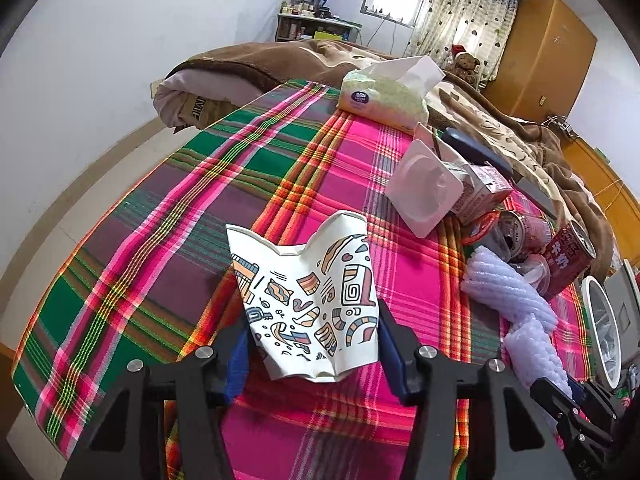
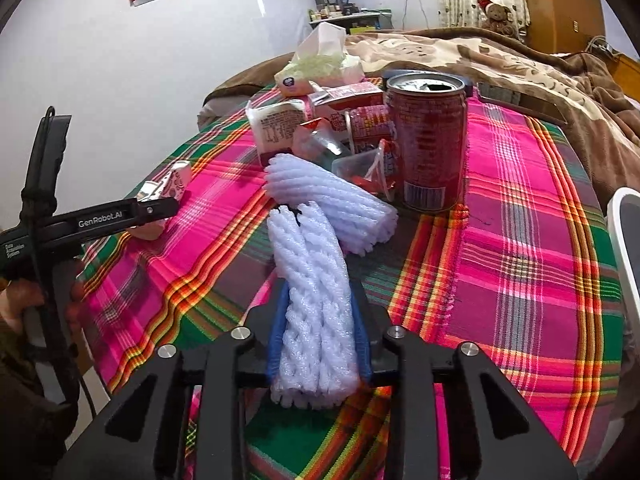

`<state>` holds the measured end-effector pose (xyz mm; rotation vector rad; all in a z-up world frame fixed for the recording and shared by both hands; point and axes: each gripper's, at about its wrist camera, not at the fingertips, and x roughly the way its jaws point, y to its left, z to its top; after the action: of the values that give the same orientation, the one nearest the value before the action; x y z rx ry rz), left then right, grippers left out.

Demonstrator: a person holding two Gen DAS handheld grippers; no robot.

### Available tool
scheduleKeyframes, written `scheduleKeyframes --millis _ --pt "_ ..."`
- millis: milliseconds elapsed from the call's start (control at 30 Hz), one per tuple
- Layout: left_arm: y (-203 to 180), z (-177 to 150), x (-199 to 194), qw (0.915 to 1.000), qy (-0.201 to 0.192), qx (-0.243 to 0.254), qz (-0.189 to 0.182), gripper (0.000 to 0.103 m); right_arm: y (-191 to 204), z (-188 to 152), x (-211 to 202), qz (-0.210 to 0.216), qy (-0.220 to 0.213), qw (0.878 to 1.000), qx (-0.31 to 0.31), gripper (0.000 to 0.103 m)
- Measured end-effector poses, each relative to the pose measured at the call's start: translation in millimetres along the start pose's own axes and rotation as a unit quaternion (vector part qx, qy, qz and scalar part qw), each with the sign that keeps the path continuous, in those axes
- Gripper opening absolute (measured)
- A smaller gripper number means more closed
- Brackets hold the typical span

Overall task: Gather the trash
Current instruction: 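Grasp the patterned paper cup with the left tool while the right tool grasps a white foam net, then carry cup and foam net over the bin and open both tools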

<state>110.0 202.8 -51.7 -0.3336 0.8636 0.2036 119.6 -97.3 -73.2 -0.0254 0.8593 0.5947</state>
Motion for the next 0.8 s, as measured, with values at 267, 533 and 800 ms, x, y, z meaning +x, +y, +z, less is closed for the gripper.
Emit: scheduleKeyframes --millis 267,533,800 --pt "-13.1 -4.5 -13.5 0.9997 -0.011 0.019 -0.012 0.055 -4.8 -0.8 -6.8 0.003 -0.013 1.0 0.013 0.025" --pt "-38.4 -8.8 -31.4 0.9981 -0.022 0.047 -0.034 0.055 -12.3 -0.8 -24.2 0.001 -0.037 0.999 0.027 0.025" --pt "-68.0 -15.4 -47.8 0.9945 -0.035 0.081 -0.056 0.055 -23.4 2.2 -39.0 -0.009 -0.06 0.997 0.043 0.025"
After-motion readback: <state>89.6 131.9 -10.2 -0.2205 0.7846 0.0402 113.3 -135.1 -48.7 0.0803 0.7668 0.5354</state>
